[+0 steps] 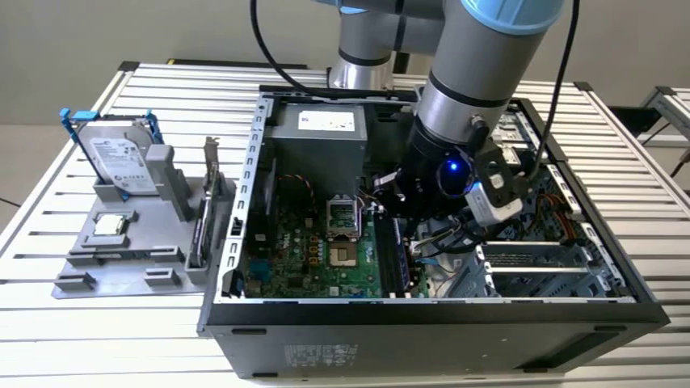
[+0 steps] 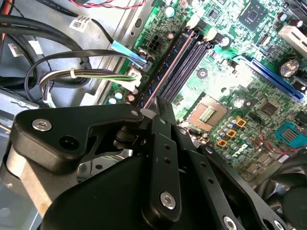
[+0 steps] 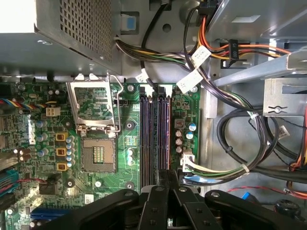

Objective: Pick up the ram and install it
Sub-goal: 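Press down the ram until it locks into place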

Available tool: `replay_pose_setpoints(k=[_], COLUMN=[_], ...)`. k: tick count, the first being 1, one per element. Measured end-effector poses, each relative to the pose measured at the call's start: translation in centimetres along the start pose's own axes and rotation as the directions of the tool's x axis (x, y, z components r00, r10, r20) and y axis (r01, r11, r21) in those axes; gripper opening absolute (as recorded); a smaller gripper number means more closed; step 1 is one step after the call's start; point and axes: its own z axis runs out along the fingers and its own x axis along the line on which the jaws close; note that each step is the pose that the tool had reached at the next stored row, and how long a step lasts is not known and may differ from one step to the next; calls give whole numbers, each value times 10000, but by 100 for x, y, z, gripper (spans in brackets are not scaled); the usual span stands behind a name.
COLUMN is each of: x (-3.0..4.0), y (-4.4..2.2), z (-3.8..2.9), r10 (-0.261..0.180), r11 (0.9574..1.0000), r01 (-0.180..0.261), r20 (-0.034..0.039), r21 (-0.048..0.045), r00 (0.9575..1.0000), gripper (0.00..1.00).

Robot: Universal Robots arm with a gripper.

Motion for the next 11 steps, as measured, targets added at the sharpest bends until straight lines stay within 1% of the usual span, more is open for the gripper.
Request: replay_pose_setpoints(k=[11], x=[0], y=[0], z=[0], r10=[-137], r11=[9999], r01=[136], r20=[5], r21=[7], r00=[9999], gripper=[0])
